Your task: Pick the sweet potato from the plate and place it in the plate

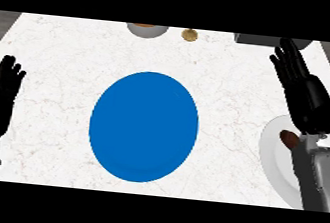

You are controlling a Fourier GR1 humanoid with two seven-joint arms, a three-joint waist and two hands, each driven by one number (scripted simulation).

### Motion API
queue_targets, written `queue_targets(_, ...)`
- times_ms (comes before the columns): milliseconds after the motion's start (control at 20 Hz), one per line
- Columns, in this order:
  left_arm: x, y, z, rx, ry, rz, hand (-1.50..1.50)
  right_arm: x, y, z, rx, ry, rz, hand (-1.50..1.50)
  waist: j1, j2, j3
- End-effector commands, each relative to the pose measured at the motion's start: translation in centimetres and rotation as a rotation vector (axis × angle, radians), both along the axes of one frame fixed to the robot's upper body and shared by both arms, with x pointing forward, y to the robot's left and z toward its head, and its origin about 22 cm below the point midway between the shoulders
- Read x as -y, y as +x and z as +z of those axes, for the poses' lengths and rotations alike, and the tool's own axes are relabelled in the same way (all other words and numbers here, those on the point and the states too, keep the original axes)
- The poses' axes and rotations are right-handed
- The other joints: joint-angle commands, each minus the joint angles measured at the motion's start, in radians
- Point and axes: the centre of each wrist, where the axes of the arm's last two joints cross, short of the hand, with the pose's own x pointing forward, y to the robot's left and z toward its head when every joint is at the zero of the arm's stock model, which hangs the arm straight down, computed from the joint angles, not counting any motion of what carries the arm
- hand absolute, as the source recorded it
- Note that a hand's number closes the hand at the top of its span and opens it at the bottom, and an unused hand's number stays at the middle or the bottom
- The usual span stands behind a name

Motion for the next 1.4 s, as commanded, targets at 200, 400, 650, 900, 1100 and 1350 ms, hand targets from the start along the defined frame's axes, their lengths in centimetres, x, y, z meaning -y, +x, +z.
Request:
queue_targets(200, 0.3, -3.1, -1.4, -0.07, 0.28, -0.072, 0.0, 2.6, -2.7, -0.1, 0.058, 0.097, 0.379, -1.5, -0.005, -0.008, 0.021)
queue_targets(400, -0.5, -5.4, -3.8, -0.17, 0.296, -0.063, 0.0, 8.3, -6.1, 0.6, 0.386, -0.209, 0.094, -1.5, -0.047, -0.008, 0.023)
queue_targets(650, 0.0, -5.3, -3.3, -0.164, 0.294, -0.064, 0.0, 11.6, -12.3, -7.3, 0.506, -0.033, 0.009, -1.5, -0.034, -0.004, 0.022)
queue_targets(900, -2.0, -5.0, -1.5, -0.16, 0.321, -0.091, 0.0, 16.1, -15.3, -5.8, 0.504, -0.131, 0.112, -1.5, -0.012, -0.003, 0.017)
queue_targets(1100, 0.1, -5.3, -1.3, -0.15, 0.318, -0.097, 0.0, 19.2, -15.8, -4.6, 0.374, -0.39, 0.149, -1.5, -0.002, -0.003, 0.018)
queue_targets(1350, 1.4, -5.5, -2.6, -0.158, 0.316, -0.111, 0.0, 17.8, -15.5, -1.1, 0.267, -0.749, 0.134, -1.5, -0.006, -0.001, 0.016)
